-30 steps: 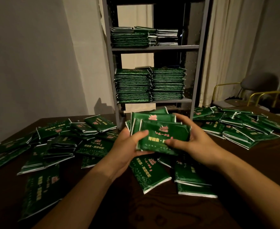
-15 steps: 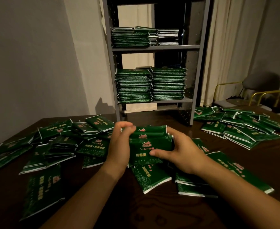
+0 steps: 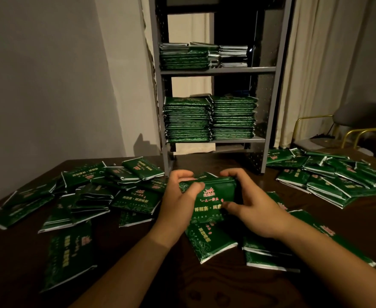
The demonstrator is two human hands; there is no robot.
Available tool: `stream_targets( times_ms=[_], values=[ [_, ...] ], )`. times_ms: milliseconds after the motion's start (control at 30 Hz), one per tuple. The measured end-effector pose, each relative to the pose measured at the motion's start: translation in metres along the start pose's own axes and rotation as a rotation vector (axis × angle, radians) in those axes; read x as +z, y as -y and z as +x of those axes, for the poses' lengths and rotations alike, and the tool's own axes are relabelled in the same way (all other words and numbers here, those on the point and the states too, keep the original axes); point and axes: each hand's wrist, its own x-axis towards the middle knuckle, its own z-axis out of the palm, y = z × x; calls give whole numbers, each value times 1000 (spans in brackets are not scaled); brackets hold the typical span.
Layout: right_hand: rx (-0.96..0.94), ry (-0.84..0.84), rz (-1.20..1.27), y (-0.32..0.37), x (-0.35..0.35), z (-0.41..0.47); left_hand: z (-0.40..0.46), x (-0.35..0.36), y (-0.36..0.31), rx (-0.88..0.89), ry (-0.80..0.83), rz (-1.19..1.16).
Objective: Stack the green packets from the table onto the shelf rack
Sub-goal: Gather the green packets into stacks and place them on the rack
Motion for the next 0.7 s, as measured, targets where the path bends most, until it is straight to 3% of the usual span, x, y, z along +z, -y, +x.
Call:
stream_targets(
  times_ms=[167, 300, 700],
  values=[
    [25, -164, 277, 15, -15, 7, 9, -7, -24, -109, 177, 50],
    [42, -192, 353, 29, -27, 9, 13, -15, -43, -64, 278, 111],
    [43, -249, 322, 103, -61, 14, 24, -11, -113, 18, 221, 19]
  ],
)
